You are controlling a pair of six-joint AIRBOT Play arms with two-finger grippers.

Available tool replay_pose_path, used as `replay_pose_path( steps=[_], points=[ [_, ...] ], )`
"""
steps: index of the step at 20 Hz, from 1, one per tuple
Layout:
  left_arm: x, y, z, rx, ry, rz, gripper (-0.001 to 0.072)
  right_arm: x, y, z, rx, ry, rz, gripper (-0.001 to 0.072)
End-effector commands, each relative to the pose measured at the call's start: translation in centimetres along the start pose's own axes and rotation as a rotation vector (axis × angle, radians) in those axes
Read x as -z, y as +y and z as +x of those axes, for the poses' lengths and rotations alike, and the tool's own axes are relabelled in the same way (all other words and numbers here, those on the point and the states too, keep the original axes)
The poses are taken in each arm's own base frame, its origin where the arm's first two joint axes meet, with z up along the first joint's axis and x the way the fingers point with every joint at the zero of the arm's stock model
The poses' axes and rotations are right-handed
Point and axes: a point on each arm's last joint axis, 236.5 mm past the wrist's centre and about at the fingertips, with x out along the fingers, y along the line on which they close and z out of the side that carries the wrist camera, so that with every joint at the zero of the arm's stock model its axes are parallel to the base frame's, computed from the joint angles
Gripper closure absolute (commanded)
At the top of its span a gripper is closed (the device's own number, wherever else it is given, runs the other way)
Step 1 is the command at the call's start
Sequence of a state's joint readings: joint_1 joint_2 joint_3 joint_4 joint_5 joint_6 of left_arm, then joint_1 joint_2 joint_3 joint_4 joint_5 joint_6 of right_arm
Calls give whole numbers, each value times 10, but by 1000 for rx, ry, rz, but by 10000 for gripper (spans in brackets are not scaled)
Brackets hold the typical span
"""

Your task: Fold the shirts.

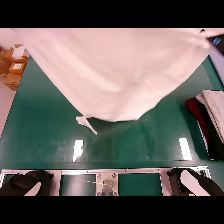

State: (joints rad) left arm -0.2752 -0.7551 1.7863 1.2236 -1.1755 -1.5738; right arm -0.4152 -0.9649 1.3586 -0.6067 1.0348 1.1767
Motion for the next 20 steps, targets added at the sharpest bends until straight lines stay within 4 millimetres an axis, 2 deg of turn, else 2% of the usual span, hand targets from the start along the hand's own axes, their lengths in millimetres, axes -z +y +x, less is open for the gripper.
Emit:
replay_pose_path(
  steps=[1,4,7,9,10,11,12,14,16,18,20],
  points=[
    [-43,-54,-51,157,-137,15,683,-80,69,-53,-43,-192,-173,694],
    [-46,-89,-63,305,-149,3,683,-120,121,-97,-65,-322,-308,694],
    [-47,-102,-67,365,-151,-8,683,-137,150,-121,-79,-390,-376,695],
    [-41,-87,-60,296,-127,3,683,-138,148,-120,-73,-391,-375,694],
    [-34,-71,-53,229,-91,8,683,-136,142,-114,-72,-374,-357,695],
    [-20,-46,-43,130,-30,-1,684,-132,132,-103,-72,-343,-333,694],
    [-3,-20,-32,29,51,-7,683,-123,120,-86,-81,-292,-306,694],
    [52,41,-8,-179,265,-28,683,-91,97,-35,-124,-151,-225,694],
    [117,83,30,-277,452,-49,683,-38,71,34,-150,25,-145,694],
    [206,121,79,-329,620,-77,684,28,41,104,-139,211,-86,694],
    [303,165,106,-391,789,-148,684,99,14,167,-138,379,-9,694]
  ],
)
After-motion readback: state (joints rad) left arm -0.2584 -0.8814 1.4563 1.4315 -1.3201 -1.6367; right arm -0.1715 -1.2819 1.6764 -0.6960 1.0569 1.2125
